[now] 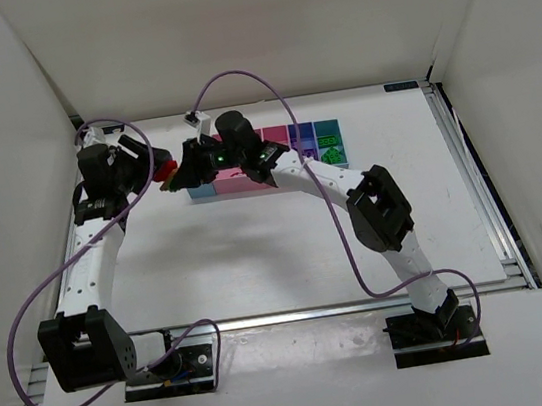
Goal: Sort the legos into containers by color
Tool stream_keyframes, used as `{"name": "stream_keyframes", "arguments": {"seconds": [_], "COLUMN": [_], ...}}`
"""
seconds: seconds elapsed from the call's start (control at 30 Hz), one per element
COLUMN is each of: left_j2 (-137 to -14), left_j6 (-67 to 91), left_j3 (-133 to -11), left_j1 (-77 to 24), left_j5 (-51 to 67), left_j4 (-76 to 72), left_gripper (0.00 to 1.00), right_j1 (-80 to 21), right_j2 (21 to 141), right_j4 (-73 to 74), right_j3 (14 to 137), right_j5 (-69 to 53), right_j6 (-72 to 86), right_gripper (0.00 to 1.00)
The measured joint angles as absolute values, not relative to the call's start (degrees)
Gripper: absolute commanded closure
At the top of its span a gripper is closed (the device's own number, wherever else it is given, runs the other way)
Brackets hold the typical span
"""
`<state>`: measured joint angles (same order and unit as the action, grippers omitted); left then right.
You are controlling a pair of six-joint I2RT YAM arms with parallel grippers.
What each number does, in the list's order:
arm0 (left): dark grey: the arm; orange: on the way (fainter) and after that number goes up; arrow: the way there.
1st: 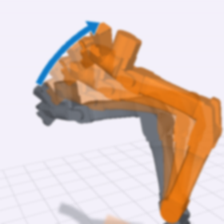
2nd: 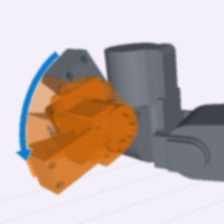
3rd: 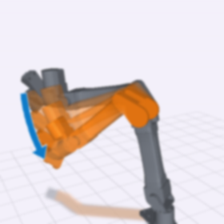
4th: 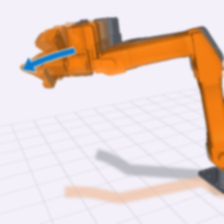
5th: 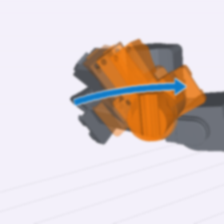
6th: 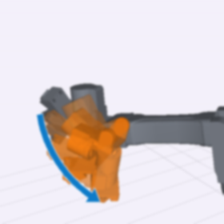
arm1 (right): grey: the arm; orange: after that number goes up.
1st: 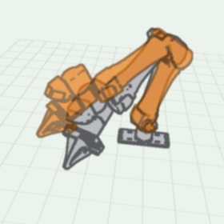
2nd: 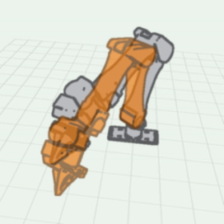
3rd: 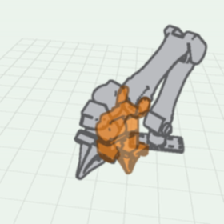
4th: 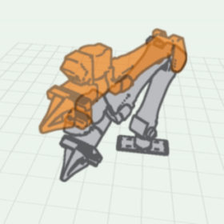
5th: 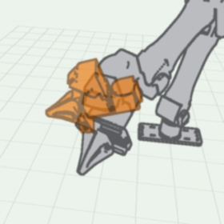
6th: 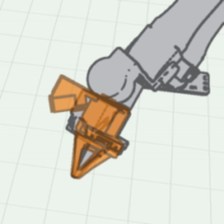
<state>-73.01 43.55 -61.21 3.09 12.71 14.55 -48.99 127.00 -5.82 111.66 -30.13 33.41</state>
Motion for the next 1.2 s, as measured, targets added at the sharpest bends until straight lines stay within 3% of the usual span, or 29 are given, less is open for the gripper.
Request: {"name": "stream_keyframes", "arguments": {"seconds": [0.57,0.87,1.2], "left_j2": [-72.9,-72.8,-78.3], "left_j6": [41.8,35.3,15.9], "left_j3": [-63.5,-63.5,-63.1], "left_j1": [13.8,13.8,9.3], "left_j5": [10.3,18.0,27.6], "left_j4": [15.2,27.8,43.4], "left_gripper": [0.86,0.88,0.86], "right_j1": [-49.5,-47.2,-43.1], "right_j2": [124.9,109.7,96.3], "right_j4": [-5.2,1.1,6.3], "right_j3": [107.3,92.2,78.5], "right_j5": [-31.4,-28.1,-24.9], "right_j6": [28.3,10.4,-7.4], "right_gripper": [1.00,1.00,1.00]}}
